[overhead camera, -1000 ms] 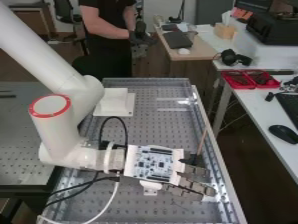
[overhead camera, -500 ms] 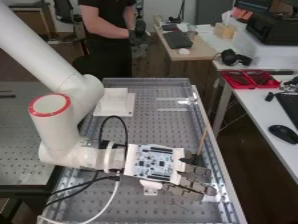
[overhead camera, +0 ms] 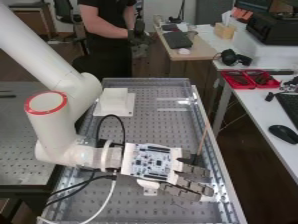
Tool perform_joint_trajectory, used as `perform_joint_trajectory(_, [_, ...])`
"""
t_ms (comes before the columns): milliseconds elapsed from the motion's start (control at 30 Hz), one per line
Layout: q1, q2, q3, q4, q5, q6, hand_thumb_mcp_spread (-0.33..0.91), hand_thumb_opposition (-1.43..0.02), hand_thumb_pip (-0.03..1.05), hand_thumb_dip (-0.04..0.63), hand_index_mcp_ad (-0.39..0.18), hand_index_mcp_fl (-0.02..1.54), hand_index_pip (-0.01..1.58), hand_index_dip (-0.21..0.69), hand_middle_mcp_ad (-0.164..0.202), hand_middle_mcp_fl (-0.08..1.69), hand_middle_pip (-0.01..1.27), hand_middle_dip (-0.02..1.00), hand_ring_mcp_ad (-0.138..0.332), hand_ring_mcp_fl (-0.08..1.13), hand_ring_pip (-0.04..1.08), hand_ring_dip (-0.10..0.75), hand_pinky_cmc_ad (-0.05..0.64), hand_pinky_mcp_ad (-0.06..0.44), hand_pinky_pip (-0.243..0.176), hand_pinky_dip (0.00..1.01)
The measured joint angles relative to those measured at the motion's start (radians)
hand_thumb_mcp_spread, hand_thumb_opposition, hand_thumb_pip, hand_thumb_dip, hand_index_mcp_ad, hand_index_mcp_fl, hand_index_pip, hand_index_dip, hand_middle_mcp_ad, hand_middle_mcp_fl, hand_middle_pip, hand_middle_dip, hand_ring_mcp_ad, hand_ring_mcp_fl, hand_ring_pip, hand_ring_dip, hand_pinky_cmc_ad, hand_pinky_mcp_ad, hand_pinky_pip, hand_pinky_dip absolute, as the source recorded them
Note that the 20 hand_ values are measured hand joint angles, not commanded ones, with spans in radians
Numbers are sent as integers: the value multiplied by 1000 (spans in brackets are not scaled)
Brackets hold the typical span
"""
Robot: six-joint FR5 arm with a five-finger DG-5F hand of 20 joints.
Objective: Grab the drill bit and place it in the clear container
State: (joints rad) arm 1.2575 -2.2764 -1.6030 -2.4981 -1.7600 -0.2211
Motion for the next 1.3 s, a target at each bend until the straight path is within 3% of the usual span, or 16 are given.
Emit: perform_joint_trajectory(1300, [6,-24,6,15,2,28,497,-850,595,258,-138,552,1121,124,94,274,126,216,213,51,84,38,354,159,-63,188])
